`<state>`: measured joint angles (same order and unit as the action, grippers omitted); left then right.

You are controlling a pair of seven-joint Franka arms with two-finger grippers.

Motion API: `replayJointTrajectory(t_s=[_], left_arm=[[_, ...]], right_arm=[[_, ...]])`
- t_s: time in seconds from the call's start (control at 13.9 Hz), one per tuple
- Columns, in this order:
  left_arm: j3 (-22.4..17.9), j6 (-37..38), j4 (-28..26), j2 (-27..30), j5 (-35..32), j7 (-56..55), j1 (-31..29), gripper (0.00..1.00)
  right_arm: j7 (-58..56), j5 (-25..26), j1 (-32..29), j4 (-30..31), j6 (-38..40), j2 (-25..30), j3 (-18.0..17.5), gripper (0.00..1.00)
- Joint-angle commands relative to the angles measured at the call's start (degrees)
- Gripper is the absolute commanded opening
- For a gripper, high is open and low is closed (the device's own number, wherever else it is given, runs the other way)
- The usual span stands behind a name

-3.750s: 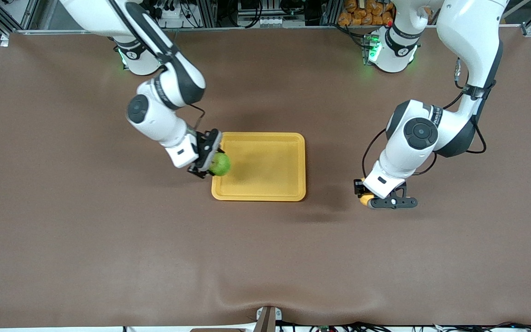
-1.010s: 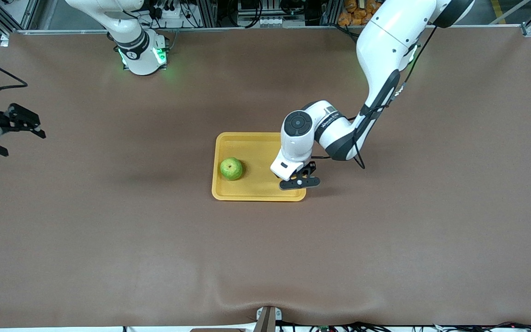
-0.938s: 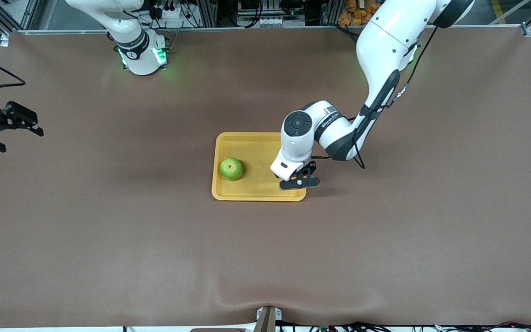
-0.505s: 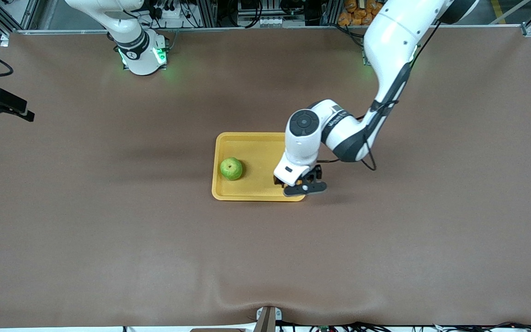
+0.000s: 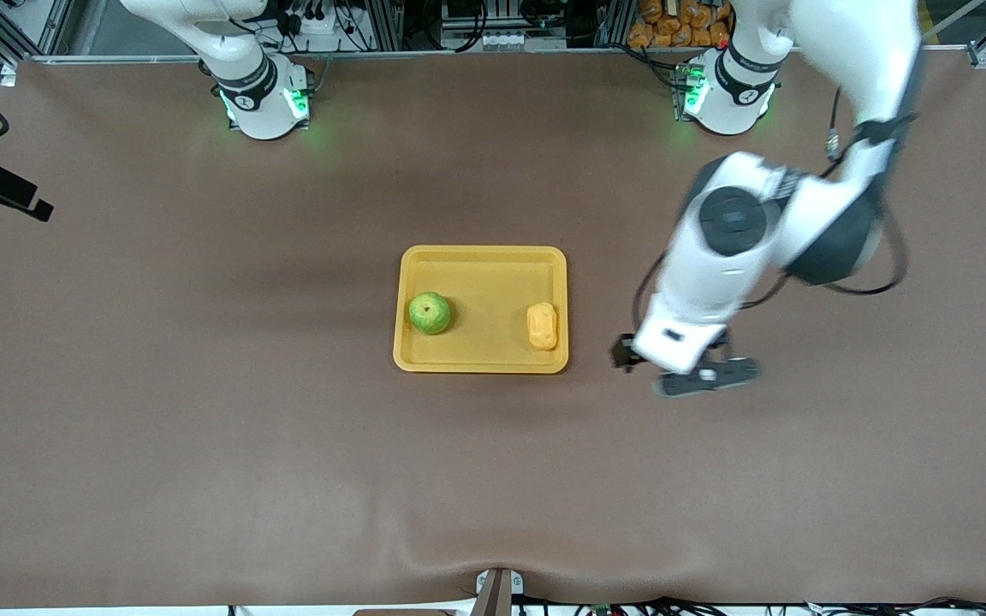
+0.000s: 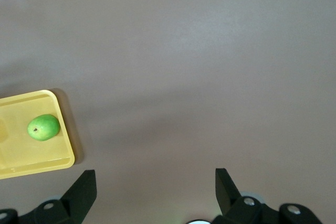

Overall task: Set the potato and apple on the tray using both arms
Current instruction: 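Release the potato on the tray and raise the left gripper away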

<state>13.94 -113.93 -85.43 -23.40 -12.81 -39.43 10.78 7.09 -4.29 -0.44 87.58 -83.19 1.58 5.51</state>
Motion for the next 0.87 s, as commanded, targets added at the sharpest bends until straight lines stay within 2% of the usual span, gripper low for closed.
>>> replayJointTrajectory(t_s=[0.0, 0.29, 0.43, 0.58, 0.79], left_arm=[[0.4, 5.5, -1.1, 6.2, 1.7, 3.9, -4.8, 1.0], [0.5, 9.9, -1.1, 11.1, 1.7, 7.3, -9.4, 1.0], [0.4, 12.1, -1.1, 13.1, 1.7, 8.4, -9.7, 1.0], [0.1, 14.6, -1.3, 14.9, 1.7, 13.4, -9.8, 1.0], [-0.2, 16.2, -1.7, 16.9, 3.0, 20.6, -11.4, 1.0]], right_arm=[[0.7, 1.7, 0.6, -1.6, 1.3, 0.0, -0.1, 1.0], [-1.8, 1.9, 0.3, -2.5, 1.5, -0.2, 0.1, 1.0], [-1.9, 2.7, 0.3, -2.9, 1.5, -0.3, 0.2, 1.0], [-2.3, 4.4, 0.4, -3.0, 1.6, -0.3, 0.1, 1.0], [-2.3, 4.3, 0.5, -3.1, 1.9, -0.3, 0.1, 1.0]])
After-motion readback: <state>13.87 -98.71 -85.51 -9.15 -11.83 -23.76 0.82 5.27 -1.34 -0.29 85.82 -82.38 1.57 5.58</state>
